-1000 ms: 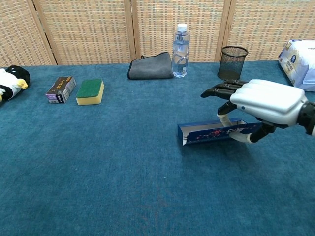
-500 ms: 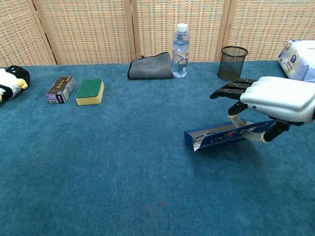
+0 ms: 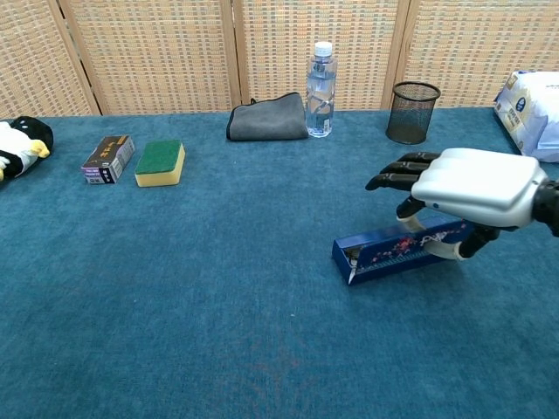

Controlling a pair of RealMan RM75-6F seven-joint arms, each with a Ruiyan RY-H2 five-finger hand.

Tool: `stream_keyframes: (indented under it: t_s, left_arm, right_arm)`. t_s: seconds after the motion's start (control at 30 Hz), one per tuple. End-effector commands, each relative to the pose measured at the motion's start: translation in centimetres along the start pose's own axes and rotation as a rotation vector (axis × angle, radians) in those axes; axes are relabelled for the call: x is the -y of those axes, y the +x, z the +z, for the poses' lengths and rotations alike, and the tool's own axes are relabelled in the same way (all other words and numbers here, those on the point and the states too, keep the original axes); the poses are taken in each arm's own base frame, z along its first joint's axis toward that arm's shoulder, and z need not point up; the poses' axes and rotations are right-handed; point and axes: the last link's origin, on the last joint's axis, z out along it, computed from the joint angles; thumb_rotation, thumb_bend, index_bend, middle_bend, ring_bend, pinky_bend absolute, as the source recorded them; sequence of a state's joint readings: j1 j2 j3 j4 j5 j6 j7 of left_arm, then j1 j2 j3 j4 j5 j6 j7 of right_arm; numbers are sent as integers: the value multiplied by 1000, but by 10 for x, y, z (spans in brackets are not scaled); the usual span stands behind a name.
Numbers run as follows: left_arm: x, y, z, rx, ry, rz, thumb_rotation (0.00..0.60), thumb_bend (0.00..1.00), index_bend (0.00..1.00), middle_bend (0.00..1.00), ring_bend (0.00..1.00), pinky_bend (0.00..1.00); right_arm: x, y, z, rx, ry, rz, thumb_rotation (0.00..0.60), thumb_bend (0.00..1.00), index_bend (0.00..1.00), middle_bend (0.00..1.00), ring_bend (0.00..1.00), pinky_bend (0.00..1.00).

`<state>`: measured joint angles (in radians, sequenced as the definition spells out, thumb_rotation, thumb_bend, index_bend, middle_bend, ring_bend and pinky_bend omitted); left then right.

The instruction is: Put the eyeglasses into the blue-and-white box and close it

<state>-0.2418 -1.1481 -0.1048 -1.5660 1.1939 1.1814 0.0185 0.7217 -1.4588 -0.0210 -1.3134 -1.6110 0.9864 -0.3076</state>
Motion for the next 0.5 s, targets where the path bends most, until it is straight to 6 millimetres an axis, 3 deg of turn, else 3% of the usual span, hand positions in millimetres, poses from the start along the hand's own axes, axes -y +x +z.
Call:
stream_keyframes:
  t_s: [0.03, 0.5]
  left_arm:
    - [0, 0, 0, 0, 1, 0, 600, 0, 0, 0, 0, 0]
    - [2, 1, 2, 2, 9, -5, 600, 0, 0, 0, 0, 0]
  right_arm:
    - [1, -1, 10, 5, 3, -37, 600, 543, 674, 83, 0, 62]
    - [6, -4, 24, -10, 1, -58, 600, 491, 622, 78, 0, 62]
